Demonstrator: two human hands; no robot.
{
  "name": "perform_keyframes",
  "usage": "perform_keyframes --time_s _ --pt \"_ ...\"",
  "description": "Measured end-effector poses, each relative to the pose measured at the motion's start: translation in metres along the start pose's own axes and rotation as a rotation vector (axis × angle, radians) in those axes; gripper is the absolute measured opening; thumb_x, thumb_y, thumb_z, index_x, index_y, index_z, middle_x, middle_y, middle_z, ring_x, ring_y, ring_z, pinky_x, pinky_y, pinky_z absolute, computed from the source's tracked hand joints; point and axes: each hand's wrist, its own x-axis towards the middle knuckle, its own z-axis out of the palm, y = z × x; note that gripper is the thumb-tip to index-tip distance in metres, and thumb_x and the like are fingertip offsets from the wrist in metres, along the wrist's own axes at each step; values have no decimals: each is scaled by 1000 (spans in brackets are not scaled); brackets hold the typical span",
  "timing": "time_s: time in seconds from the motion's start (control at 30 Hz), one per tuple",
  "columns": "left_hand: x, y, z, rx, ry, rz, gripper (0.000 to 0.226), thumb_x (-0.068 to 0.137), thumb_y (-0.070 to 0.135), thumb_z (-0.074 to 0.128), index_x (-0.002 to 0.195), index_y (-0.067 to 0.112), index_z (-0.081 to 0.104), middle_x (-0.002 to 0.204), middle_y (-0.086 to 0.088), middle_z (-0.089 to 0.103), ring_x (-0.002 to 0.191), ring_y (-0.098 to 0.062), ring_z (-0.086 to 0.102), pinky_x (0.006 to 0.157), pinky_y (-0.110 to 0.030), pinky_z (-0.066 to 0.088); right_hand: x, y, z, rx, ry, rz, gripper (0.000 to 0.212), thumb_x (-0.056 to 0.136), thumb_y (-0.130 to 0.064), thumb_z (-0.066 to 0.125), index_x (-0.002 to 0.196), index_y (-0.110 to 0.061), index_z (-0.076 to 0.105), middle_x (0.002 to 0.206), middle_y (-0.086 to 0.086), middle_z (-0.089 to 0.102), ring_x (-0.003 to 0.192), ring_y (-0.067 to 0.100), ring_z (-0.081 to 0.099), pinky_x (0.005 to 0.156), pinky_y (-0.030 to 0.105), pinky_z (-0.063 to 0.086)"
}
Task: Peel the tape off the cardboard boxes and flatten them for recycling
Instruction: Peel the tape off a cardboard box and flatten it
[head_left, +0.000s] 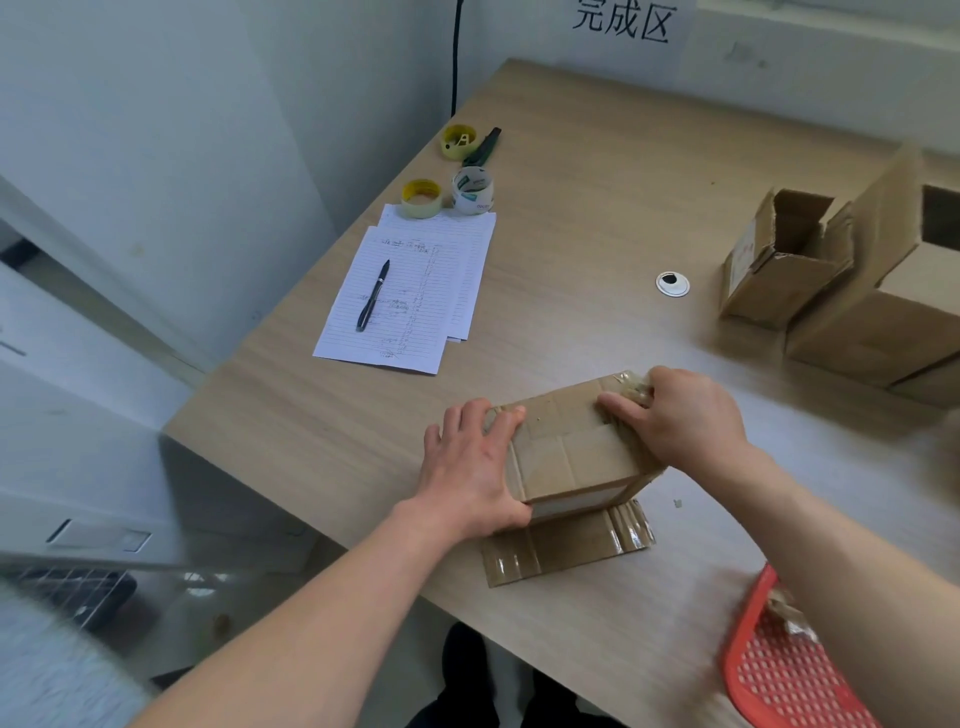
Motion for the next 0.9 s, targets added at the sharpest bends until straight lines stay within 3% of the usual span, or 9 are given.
perform_keyframes --time_s 0.23,0.37,0.6,0.7,0.83,0.9 --pt "0 -1 1 -4 12 3 107 57 57 75 148 37 23 143 0 22 131 -24 23 112 -43 27 13 8 4 82 -56 -283 48 99 -41 52 63 -20 29 58 -3 39 63 33 42 57 36 27" --pt "0 -1 1 -1 4 9 108 57 58 75 148 37 21 144 0 20 133 -24 22 112 -44 27 8 10 13 207 20 -132 44 101 -36 51 66 -12 40 59 3 46 64 34 45 59 37 30" --pt "-1 -3 0 11 -4 18 109 57 59 76 148 38 20 145 -1 21 133 -24 23 111 -47 28 0 1 18 411 97 137 49 102 -34 52 61 -11 39 60 3 46 67 27 43 62 36 24" --pt "0 -3 -1 15 -6 19 110 57 59 76 149 37 19 146 -1 20 134 -25 23 111 -47 28 0 -1 21 531 105 242 51 101 -32 54 58 -11 36 56 5 41 63 25 39 57 39 23" --pt "-1 -3 -1 22 -12 20 110 57 60 75 149 37 18 145 -1 20 133 -24 23 111 -47 28 1 -1 19 673 5 311 54 99 -36 56 56 -15 31 54 1 31 58 22 32 53 36 23" --pt "-1 -4 -1 23 -12 18 110 57 60 75 149 37 19 145 -1 20 133 -24 22 111 -47 28 1 1 13 732 -49 354 55 99 -44 53 56 -13 38 53 3 36 56 24 38 53 32 29"
